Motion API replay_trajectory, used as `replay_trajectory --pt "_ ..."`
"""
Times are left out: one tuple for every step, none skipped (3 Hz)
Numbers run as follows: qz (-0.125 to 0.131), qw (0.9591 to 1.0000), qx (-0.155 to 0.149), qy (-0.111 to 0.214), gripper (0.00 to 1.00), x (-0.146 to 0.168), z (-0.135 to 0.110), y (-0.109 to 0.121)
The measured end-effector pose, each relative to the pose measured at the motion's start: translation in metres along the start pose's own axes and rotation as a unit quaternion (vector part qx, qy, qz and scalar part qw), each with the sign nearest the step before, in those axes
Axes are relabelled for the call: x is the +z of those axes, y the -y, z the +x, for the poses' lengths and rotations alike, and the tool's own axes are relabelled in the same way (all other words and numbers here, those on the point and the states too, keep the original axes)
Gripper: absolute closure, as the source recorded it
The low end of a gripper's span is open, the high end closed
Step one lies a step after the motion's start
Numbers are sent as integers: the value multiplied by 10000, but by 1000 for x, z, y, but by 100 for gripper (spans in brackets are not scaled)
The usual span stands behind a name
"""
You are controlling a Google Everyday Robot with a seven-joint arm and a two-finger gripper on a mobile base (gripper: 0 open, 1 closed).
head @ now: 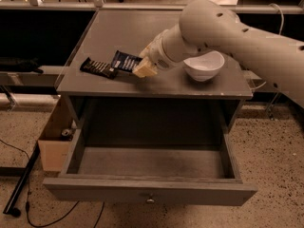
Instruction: Pick rxbar blueberry from top drawer and place on counter
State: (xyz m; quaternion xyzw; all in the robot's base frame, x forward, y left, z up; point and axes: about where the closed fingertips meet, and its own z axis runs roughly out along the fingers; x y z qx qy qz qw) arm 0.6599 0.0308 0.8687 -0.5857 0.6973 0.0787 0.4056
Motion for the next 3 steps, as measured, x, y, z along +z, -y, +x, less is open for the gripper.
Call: replay_trajectory --pt "0 10000 0 0 3 0 0 0" --pt "-1 10000 0 0 0 0 0 0" --pt "-1 10000 -1 0 0 0 0 0"
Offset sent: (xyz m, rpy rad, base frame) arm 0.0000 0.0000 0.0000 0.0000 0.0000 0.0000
